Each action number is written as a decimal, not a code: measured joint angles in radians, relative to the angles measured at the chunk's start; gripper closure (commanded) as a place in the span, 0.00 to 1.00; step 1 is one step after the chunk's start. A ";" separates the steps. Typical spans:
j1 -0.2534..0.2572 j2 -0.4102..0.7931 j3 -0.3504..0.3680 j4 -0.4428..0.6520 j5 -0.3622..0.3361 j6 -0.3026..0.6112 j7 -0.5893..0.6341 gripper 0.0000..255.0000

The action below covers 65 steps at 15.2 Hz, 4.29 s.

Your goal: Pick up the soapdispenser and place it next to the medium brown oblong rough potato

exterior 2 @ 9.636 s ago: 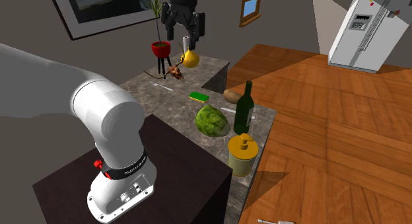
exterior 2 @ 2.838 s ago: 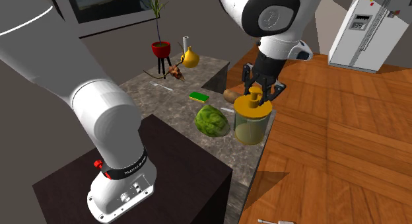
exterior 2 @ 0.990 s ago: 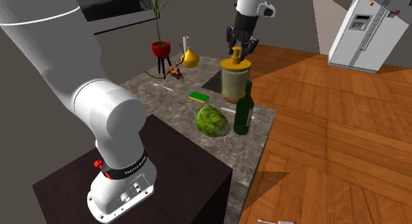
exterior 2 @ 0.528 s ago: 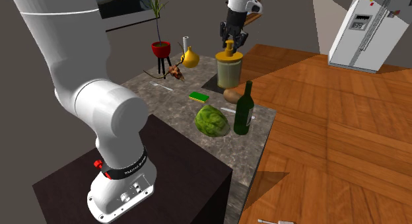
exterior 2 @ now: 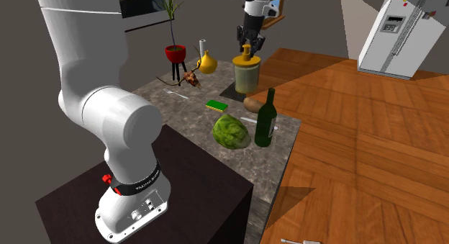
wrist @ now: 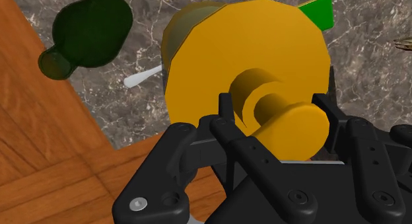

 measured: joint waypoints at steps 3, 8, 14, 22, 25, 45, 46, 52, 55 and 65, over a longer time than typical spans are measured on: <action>0.000 0.015 0.002 -0.023 0.007 0.037 -0.008 1.00; 0.001 0.033 0.005 -0.066 0.019 0.096 -0.023 1.00; -0.003 0.072 0.008 -0.096 0.037 0.162 -0.047 1.00; -0.006 0.125 0.017 -0.139 0.066 0.254 -0.078 1.00; -0.008 0.150 0.021 -0.145 0.078 0.284 -0.090 1.00; -0.034 0.336 0.066 -0.163 0.165 0.480 -0.180 1.00; -0.034 0.346 0.069 -0.161 0.168 0.488 -0.181 1.00; -0.038 0.364 0.074 -0.160 0.176 0.504 -0.190 1.00; -0.038 0.364 0.075 -0.160 0.176 0.504 -0.190 0.00; -0.036 0.277 0.048 -0.167 0.142 0.426 -0.170 0.00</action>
